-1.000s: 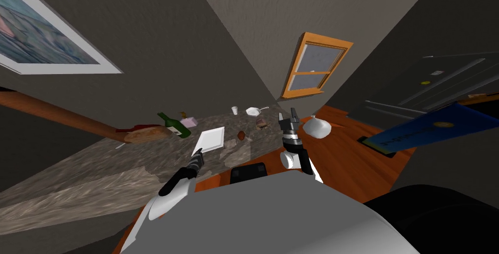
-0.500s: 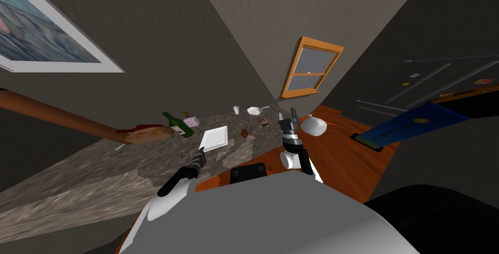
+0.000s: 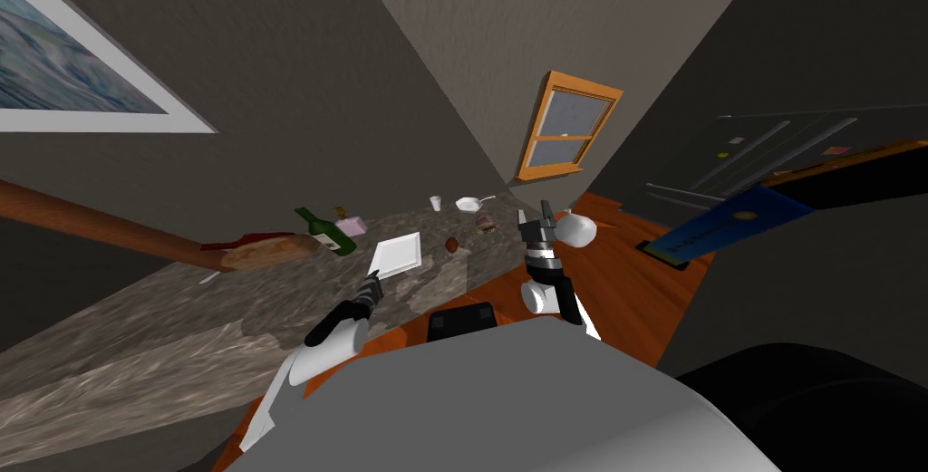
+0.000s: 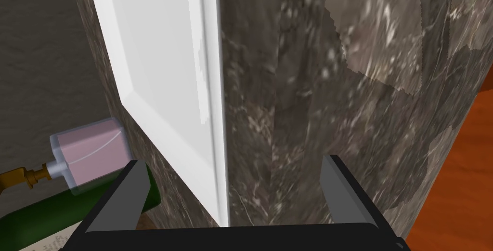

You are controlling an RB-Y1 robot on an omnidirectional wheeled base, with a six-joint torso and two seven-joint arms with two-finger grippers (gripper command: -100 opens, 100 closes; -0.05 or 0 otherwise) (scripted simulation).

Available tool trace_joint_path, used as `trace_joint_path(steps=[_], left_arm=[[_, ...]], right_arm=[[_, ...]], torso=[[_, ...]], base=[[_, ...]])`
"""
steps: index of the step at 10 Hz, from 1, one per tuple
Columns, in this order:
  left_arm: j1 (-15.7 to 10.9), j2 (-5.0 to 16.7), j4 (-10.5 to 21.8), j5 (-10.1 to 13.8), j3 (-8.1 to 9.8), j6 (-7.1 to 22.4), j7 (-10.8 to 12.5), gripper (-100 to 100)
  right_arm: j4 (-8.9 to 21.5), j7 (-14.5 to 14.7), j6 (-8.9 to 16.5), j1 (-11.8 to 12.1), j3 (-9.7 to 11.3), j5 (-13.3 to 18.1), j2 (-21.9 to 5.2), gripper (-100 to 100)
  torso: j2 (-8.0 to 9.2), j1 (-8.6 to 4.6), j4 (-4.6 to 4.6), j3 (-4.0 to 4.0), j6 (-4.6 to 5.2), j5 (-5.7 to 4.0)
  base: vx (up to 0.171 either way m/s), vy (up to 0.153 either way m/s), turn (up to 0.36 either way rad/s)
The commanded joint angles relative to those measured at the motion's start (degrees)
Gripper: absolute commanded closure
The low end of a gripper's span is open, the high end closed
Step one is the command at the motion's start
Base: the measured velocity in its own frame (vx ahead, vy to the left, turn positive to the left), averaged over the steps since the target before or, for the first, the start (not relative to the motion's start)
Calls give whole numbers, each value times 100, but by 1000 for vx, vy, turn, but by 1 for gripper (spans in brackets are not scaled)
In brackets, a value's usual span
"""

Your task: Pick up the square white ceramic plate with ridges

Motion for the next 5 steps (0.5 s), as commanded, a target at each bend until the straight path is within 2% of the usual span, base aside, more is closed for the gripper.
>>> trace_joint_path(steps=[1, 4, 5], left_arm=[[-212, 13, 220, -19, 86, 7, 35, -100], [-555, 17, 555, -66, 231, 33, 94, -100], [-487, 18, 487, -56, 201, 25, 80, -100]], right_arm=[[0, 0, 0, 0, 0, 0, 0, 0], [0, 0, 0, 0, 0, 0, 0, 0], [0, 0, 0, 0, 0, 0, 0, 0]], torso=[[0, 0, 0, 0, 0, 0], [-1, 3, 0, -1, -1, 1], [-3, 2, -1, -2, -1, 0]], base=[[-49, -4, -85], [-49, -2, -60], [-19, -1, -13]])
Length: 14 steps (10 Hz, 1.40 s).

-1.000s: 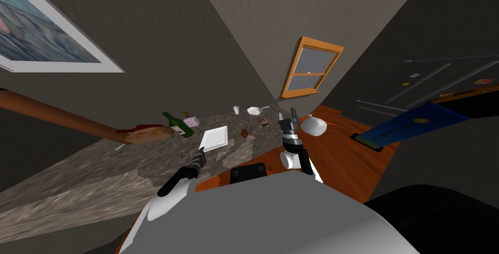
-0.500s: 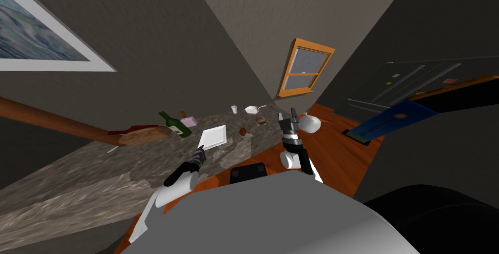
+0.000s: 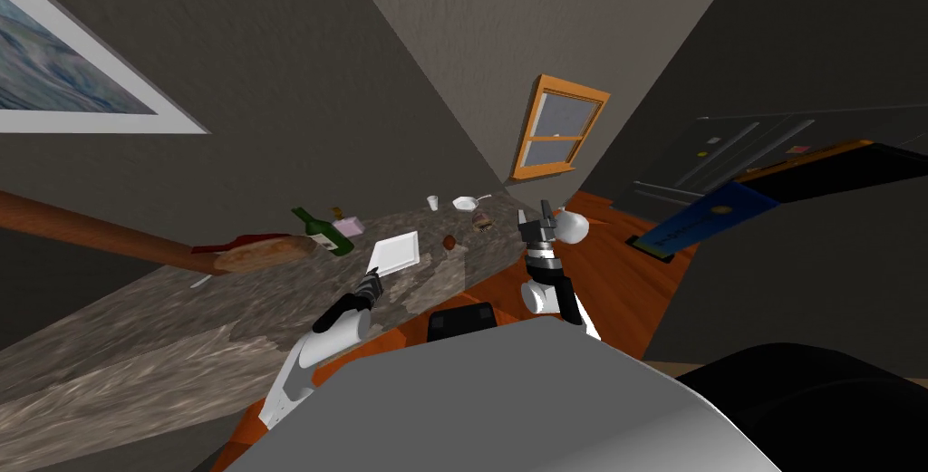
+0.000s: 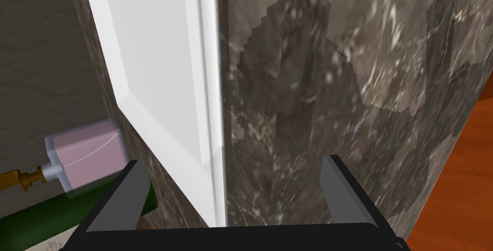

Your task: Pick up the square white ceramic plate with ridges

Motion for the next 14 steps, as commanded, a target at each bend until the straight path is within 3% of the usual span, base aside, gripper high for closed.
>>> trace_joint_path(steps=[1, 5, 6, 7, 14], left_arm=[[0, 0, 0, 0, 0, 0, 0, 100], [21, -5, 14, 1, -11, 21, -5, 100], [21, -5, 14, 0, -11, 21, -6, 0], [172, -4, -168, 23, -72, -13, -29, 100], [973, -13, -949, 133, -409, -74, -167, 100]], right_arm=[[0, 0, 0, 0, 0, 0, 0, 0], [0, 0, 0, 0, 0, 0, 0, 0], [0, 0, 0, 0, 0, 0, 0, 0], [0, 0, 0, 0, 0, 0, 0, 0], [0, 0, 0, 1, 0, 0, 0, 0]], torso=[[0, 0, 0, 0, 0, 0], [-23, 8, 7, -7, 5, -7], [-24, 9, 7, -8, 5, -5], [-25, 10, 6, -9, 4, -5], [-34, 17, -8, -20, -5, 7]], base=[[0, 0, 0], [-3, -2, 2], [0, 0, 0], [35, 4, 74], [57, 5, 73]])
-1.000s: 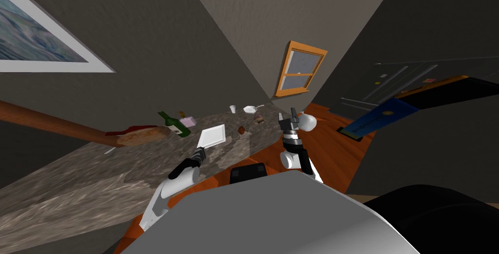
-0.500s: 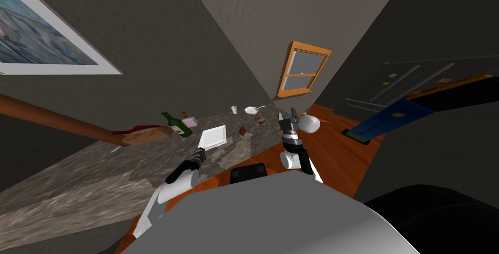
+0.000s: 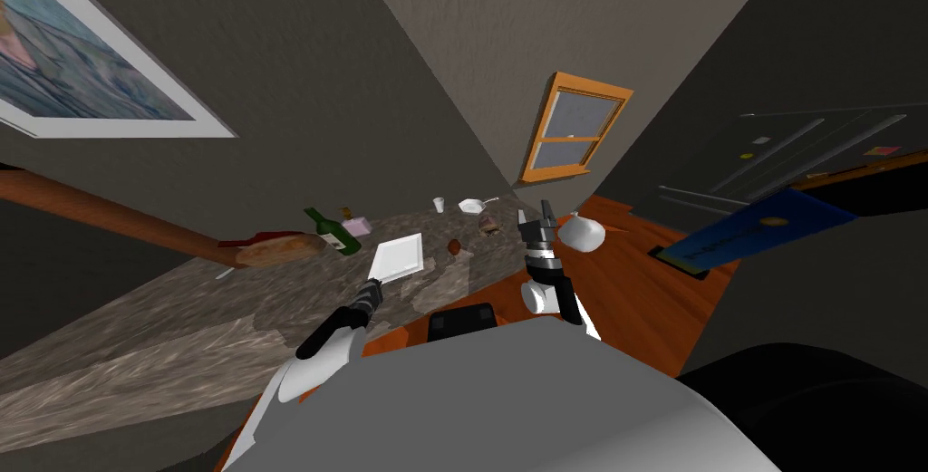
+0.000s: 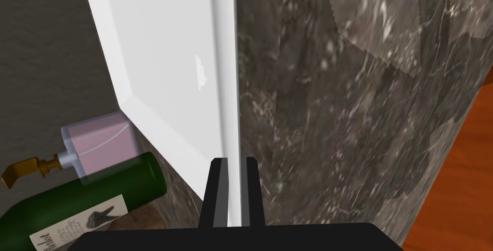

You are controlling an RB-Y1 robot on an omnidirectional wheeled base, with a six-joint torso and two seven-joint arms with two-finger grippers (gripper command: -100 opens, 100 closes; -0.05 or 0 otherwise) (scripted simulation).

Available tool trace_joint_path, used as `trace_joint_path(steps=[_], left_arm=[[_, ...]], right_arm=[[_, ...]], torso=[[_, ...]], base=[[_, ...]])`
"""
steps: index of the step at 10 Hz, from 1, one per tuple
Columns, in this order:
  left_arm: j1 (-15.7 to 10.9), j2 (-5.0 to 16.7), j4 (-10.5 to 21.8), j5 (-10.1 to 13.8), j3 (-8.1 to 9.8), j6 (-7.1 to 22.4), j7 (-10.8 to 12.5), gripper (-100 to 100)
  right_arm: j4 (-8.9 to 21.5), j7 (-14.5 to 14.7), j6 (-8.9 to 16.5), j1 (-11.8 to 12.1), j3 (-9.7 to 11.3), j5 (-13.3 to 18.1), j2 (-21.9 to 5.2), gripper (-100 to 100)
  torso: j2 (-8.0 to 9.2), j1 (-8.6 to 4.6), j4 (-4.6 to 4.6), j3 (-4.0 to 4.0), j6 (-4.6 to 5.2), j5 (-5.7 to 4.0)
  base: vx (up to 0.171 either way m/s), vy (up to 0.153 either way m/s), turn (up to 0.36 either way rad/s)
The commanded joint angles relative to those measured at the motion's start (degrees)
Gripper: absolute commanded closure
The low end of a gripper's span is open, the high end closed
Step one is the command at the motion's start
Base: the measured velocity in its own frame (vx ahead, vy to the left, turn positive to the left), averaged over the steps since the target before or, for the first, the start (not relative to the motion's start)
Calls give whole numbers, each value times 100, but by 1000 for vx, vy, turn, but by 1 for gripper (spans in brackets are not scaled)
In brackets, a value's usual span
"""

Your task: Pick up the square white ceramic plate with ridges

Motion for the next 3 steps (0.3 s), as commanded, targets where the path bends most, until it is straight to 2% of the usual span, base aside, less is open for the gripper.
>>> trace_joint_path(steps=[1, 2, 3], left_arm=[[184, -16, -162, 10, -88, -36, -39, 100], [124, -20, -107, -1, -59, -20, -21, 100], [137, -23, -120, -1, -67, -25, -26, 0]], right_arm=[[0, 0, 0, 0, 0, 0, 0, 0], [0, 0, 0, 0, 0, 0, 0, 0], [0, 0, 0, -1, 0, 0, 0, 0]], torso=[[0, 0, 0, 0, 0, 0], [-1, -1, 0, -1, 1, 0], [4, -1, 1, 2, 4, -1]], base=[[51, 6, 56], [21, 1, 12], [0, 0, 0]])
